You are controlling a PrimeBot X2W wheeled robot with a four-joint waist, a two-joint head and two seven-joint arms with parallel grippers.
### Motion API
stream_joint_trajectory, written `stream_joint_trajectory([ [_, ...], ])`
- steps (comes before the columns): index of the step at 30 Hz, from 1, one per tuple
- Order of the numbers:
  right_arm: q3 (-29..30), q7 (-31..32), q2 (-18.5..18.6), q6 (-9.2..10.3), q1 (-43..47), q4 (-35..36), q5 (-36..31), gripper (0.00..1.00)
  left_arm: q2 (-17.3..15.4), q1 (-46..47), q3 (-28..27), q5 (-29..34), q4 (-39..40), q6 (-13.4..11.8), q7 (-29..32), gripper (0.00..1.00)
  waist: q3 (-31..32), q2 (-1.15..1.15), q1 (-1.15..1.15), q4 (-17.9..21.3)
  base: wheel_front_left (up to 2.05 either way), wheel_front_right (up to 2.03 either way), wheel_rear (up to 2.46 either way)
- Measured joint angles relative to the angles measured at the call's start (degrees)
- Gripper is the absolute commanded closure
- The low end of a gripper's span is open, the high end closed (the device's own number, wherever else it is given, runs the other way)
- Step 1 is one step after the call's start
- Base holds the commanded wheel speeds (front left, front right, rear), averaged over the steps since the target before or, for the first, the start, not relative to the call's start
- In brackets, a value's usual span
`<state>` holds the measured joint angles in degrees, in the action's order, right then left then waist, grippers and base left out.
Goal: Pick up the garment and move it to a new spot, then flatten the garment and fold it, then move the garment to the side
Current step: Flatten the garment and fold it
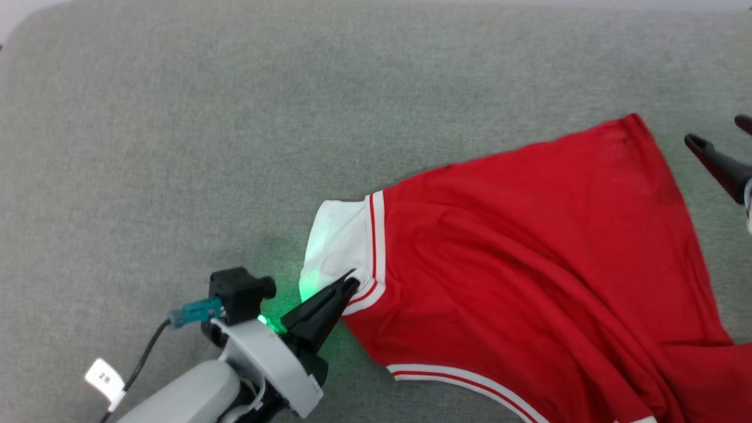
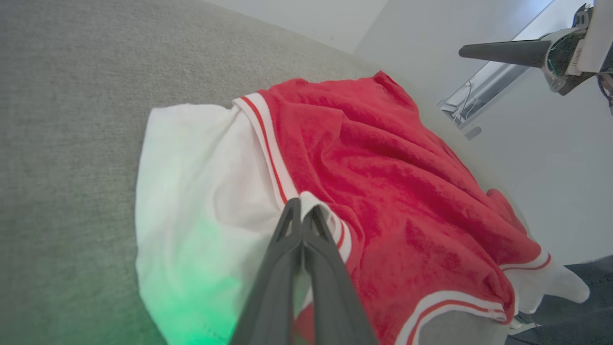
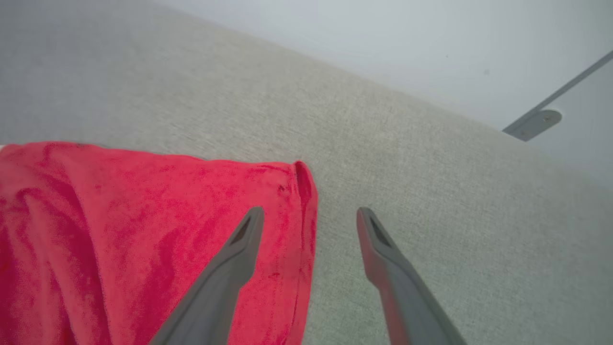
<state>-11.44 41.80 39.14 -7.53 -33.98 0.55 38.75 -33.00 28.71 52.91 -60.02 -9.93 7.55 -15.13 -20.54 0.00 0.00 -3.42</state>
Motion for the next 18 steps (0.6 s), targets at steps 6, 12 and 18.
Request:
stream_joint_trajectory([
  [6, -9.3, -0.4, 0.2, 0.01, -10.0, -14.0, -0.7, 0.00, 2.0, 2.9, 0.9, 0.1, -0.2, 0.0, 0.0, 1.00, -2.8, 0.00, 0.00, -1.9, 0.00, 0.00, 0.00],
  [12, -16.6, 0.1, 1.7, 0.01, -13.9, -20.6, 2.7, 0.00, 3.8, 4.2, 0.4, 0.0, 0.1, 0.0, 0.0, 1.00, -5.3, 0.00, 0.00, -3.8, 0.00, 0.00, 0.00],
  [18, -22.1, 0.4, 3.7, 0.01, -17.3, -22.0, 5.9, 0.76, 4.0, 4.5, 0.0, 0.1, 0.3, 0.0, 0.0, 1.00, -6.4, 0.00, 0.00, -4.4, 0.00, 0.00, 0.00],
])
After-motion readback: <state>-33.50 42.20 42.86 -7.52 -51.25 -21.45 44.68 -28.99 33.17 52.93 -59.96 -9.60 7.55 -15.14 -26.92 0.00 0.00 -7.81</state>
